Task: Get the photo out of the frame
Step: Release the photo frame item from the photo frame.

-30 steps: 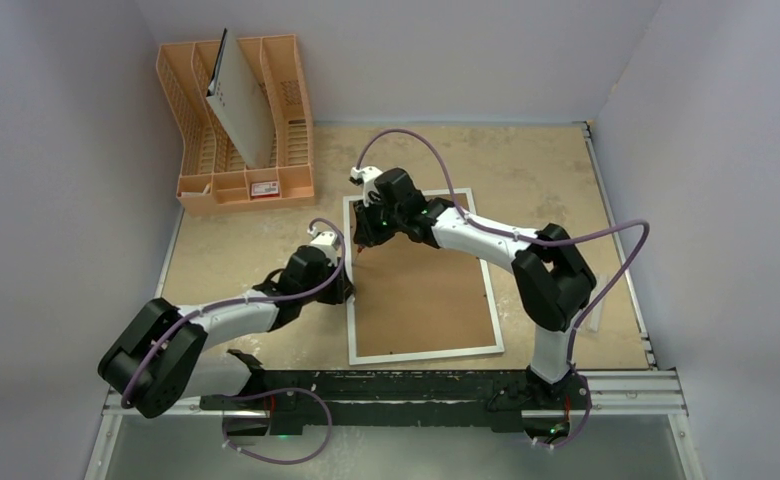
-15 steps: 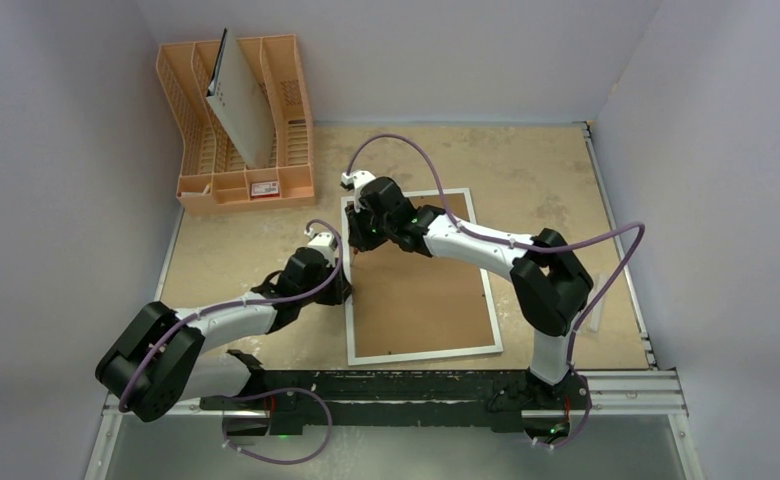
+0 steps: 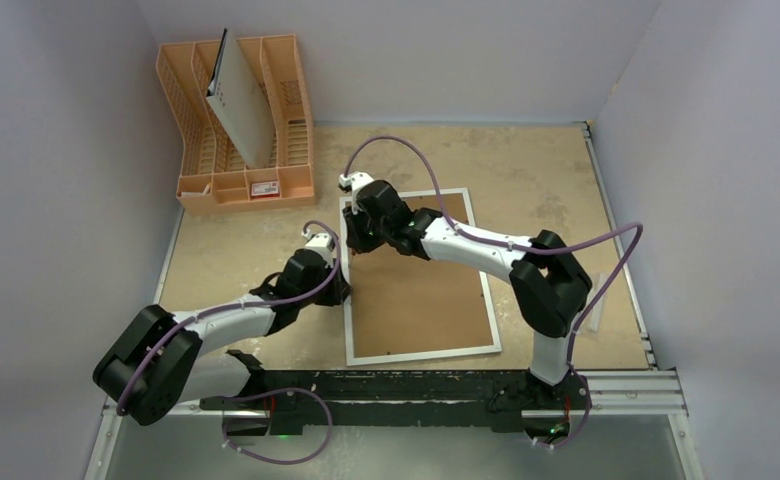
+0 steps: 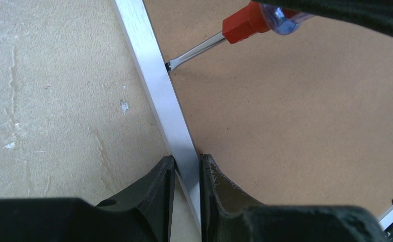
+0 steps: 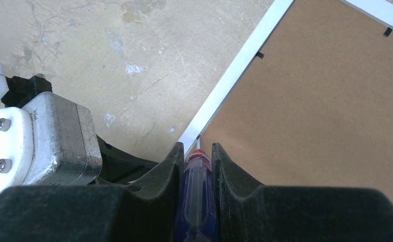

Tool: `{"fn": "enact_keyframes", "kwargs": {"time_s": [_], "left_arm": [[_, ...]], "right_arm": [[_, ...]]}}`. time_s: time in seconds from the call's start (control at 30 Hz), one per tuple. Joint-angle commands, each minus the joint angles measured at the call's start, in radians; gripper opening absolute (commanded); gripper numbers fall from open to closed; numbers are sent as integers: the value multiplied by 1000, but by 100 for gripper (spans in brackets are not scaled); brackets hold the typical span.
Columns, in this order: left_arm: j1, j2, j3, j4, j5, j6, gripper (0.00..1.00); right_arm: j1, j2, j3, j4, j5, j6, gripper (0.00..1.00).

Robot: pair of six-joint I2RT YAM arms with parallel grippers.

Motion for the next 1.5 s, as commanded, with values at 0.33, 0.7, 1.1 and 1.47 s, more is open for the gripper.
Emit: {"fn": "enact_keyframes", "kwargs": {"time_s": [0.33, 0.7, 1.1, 1.47], "left_arm": [[-6, -7, -5, -85, 5, 48, 0], [-6, 9, 38, -102, 57, 113, 0], [-7, 37, 70, -83, 207, 201, 0], [-7, 24, 67, -99, 221, 192, 0]], "right_arm": [[-64, -72, -64, 62, -159, 168, 0], [-186, -163, -209, 146, -201, 203, 0], [-298, -215, -374, 372, -328, 265, 0], [-343, -226, -472, 597, -453, 245, 0]]}}
